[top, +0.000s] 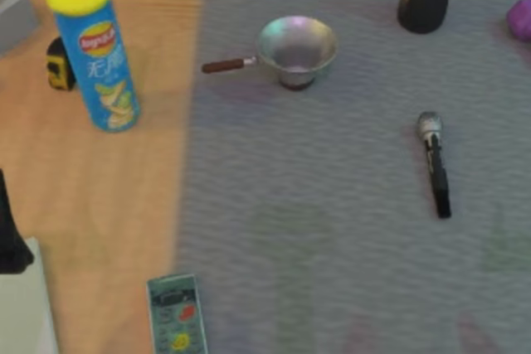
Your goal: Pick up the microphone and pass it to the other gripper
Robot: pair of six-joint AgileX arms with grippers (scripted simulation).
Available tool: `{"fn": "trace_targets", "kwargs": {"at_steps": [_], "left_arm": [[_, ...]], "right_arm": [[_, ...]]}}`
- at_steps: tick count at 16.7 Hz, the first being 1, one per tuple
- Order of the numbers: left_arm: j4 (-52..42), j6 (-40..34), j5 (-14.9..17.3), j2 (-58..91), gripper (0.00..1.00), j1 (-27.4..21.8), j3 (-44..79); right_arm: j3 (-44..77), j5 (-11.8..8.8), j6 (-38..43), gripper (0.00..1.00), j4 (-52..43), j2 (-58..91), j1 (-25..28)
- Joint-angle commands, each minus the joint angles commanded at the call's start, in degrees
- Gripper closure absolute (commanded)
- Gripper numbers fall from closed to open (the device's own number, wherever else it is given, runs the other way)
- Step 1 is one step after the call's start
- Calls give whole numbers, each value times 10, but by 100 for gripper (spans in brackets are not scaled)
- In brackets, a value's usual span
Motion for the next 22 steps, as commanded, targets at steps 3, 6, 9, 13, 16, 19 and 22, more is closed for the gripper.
{"fn": "trace_targets", "kwargs": {"at_steps": [3,6,9,13,16,19,22], "left_arm": [[0,0,0,0,0,0,0],[0,0,0,0,0,0,0],[0,0,0,0,0,0,0],[0,0,0,0,0,0,0],[0,0,0,0,0,0,0],[0,0,0,0,0,0,0],[0,0,0,0,0,0,0]], "right_arm": [[6,0,1,0,-4,6,1],[58,0,13,0,-36,59,13],[153,2,34,0,-95,168,32],[313,8,70,0,-202,388,63],[441,13,98,0,-293,584,90],[565,17,126,0,-382,775,116],[679,20,152,0,-460,934,140]]}}
